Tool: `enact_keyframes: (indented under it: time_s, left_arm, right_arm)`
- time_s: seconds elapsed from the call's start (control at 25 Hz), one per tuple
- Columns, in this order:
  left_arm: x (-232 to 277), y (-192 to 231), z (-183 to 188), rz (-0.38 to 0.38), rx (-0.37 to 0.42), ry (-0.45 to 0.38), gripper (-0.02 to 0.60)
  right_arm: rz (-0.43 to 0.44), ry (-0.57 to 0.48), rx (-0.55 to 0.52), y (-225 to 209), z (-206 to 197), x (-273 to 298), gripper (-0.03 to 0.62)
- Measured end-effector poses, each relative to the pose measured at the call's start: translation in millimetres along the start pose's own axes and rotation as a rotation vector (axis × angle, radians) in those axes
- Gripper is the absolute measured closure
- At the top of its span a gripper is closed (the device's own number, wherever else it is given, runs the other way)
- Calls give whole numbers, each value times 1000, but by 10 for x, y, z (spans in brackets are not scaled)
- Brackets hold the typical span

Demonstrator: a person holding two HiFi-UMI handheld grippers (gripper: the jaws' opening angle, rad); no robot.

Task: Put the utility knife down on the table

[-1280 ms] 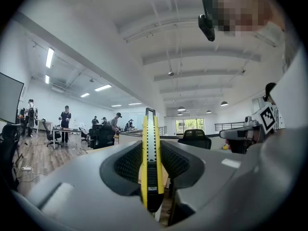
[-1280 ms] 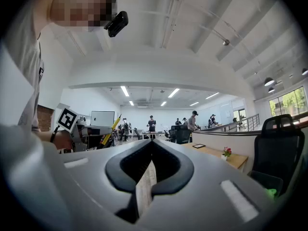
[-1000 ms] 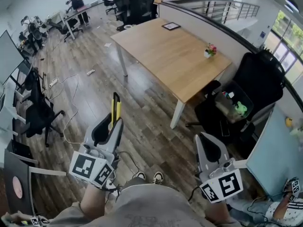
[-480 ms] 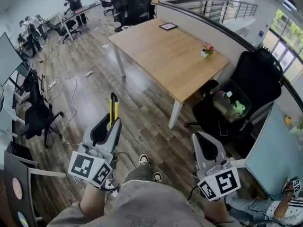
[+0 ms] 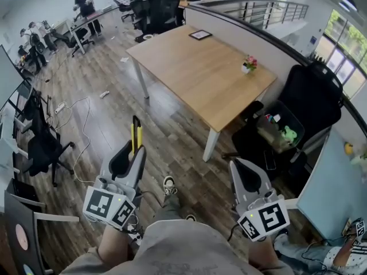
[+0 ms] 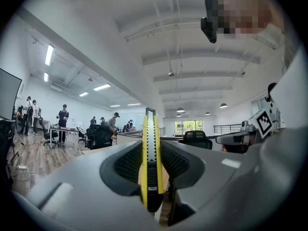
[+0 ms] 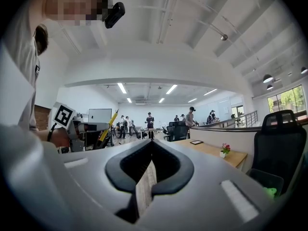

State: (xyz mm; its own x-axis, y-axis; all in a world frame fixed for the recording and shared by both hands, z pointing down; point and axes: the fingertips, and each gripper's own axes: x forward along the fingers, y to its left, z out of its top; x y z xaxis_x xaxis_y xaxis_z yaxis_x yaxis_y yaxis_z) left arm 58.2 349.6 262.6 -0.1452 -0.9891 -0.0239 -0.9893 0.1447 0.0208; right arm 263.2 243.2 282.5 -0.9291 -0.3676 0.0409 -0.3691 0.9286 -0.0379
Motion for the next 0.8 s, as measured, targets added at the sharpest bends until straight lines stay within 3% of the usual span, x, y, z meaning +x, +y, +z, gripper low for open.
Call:
enact_keyframes:
  time_s: [0.36, 0.8]
  left_arm:
    - [574, 450, -27, -4, -5, 21, 468]
    - [1508, 1386, -83, -63, -15, 57, 469]
  right_arm:
    - [-12, 27, 13, -302, -12, 676, 583]
    - [-74, 64, 23, -570, 48, 1871, 583]
